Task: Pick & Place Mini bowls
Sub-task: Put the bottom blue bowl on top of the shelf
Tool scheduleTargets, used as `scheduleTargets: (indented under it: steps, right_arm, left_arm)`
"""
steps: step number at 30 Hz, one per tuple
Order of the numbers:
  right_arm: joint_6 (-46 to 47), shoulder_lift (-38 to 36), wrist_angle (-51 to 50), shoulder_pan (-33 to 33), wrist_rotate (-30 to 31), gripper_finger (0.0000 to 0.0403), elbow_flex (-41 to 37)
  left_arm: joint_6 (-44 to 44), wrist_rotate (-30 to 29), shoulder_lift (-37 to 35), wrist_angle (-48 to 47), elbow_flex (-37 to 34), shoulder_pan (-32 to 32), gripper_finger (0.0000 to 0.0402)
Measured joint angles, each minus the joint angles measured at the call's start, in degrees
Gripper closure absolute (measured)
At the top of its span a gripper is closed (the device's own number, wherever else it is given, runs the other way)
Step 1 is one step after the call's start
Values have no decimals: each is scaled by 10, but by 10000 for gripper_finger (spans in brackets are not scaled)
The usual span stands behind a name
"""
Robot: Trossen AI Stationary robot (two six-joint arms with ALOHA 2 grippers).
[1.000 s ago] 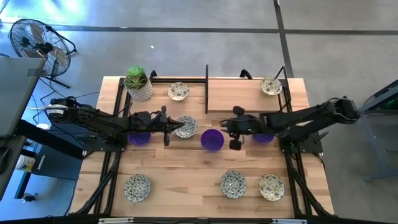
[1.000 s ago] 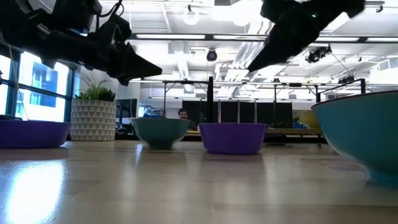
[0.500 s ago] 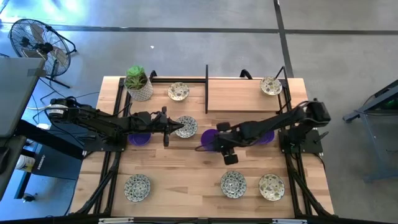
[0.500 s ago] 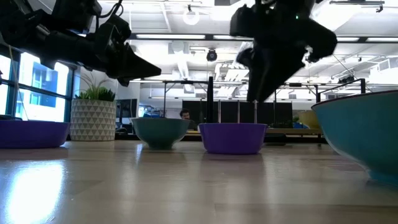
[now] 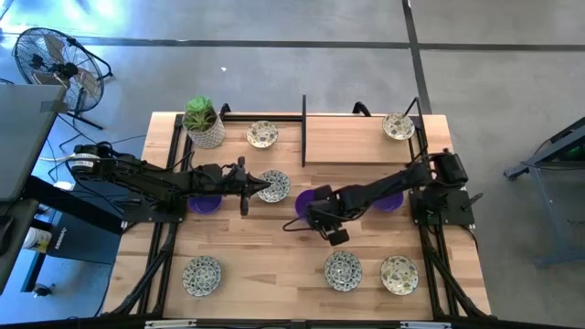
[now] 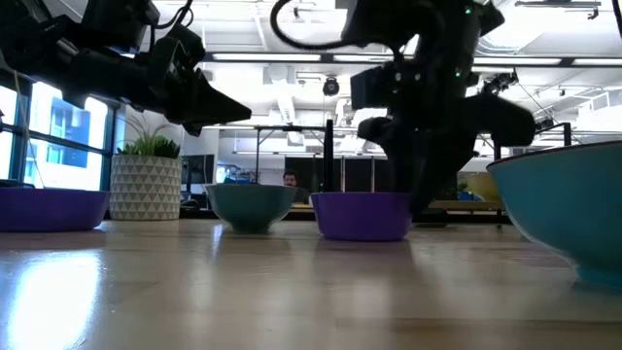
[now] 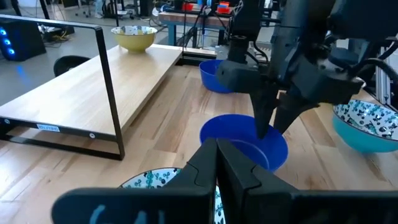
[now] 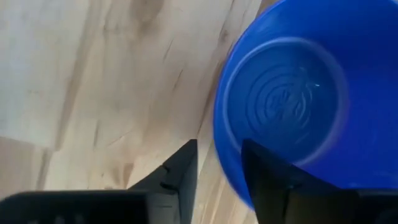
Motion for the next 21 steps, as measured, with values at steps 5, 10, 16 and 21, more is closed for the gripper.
scheduleTargets:
  steps: [5,10,16,21]
  right_arm:
    - [-6,3,13,0,2,367,0]
    - [-1,-14,14,0,-2,392,0]
    - [52,-91,-42,-9,-15,399,0]
    - [99,-181,-109,-44,6,398,0]
  left_arm:
    - [0,0,0,-5,0,0,401]
    - [0,0,0,-9,0,0,401]
    - [0,0,0,-10,0,0,401]
    - [0,0,0,-10,0,0,401]
